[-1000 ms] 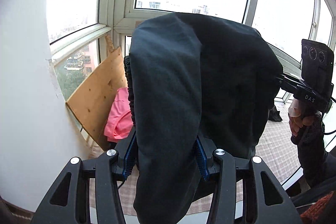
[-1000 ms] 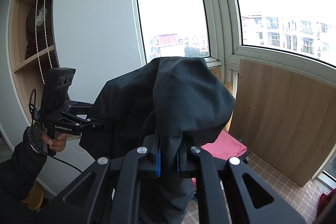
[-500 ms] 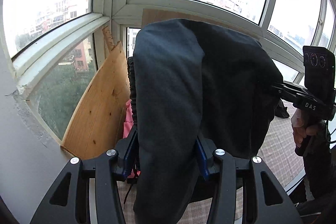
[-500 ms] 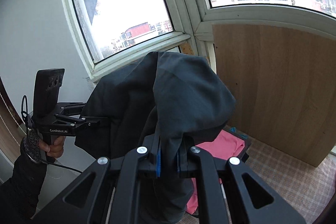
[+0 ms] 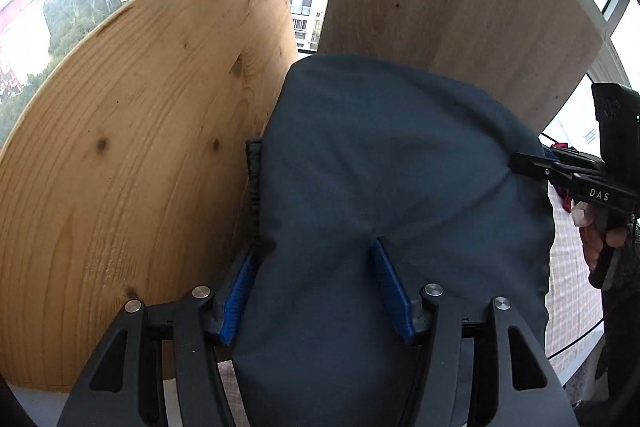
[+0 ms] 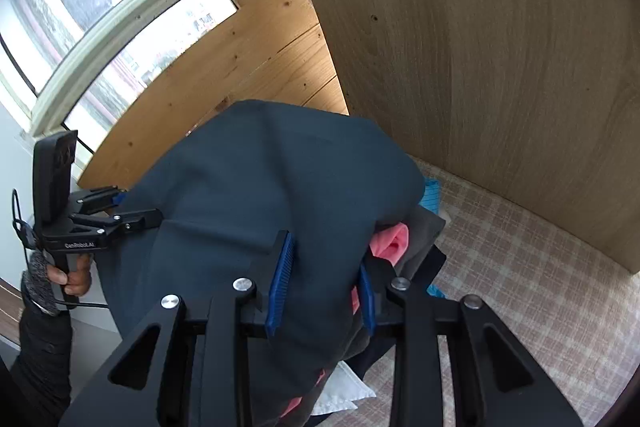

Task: Fold clothes
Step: 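Carry the held pants with both grippers over the clothes stack, then lower the pants onto the clothes stack and open both grippers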

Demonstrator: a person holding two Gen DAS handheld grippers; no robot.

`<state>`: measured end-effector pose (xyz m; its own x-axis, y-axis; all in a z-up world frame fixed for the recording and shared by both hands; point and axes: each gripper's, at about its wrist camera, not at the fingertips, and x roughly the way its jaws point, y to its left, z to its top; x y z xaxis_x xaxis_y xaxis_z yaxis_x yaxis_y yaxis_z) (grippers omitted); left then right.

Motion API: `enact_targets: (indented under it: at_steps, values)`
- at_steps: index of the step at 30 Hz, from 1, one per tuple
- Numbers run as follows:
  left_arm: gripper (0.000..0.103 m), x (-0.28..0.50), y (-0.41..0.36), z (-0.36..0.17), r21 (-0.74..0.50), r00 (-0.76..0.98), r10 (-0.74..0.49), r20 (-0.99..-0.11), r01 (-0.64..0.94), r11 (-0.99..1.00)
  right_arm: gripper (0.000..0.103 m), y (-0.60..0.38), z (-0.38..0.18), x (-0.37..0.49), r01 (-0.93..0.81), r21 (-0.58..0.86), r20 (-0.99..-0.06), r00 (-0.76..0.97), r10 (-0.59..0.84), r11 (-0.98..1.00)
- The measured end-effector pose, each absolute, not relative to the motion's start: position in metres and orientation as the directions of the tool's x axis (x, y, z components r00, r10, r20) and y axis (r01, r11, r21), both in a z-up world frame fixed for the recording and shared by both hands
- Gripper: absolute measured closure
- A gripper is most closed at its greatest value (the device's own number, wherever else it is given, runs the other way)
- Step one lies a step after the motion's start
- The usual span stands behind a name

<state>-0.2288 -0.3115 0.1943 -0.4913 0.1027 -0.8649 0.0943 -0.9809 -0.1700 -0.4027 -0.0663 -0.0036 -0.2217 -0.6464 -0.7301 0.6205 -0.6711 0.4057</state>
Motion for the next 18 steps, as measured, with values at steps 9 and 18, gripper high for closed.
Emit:
enact_targets:
  at_steps: [9, 18]
  values:
    - [0.047, -0.160, -0.311, 0.262, -0.077, -0.622, 0.016, -0.783, 0.071, -0.994, 0.073, -0.059, 0.061, -0.375, 0.695, 0.291, -0.634, -0.375, -0.677, -0.657]
    - [0.042, -0.167, -0.273, 0.198, -0.069, -0.570, 0.048, -0.820, 0.016, -0.997, 0.073, -0.129, -0.004, -0.395, 0.721, 0.132, -0.762, -0.366, -0.535, -0.680]
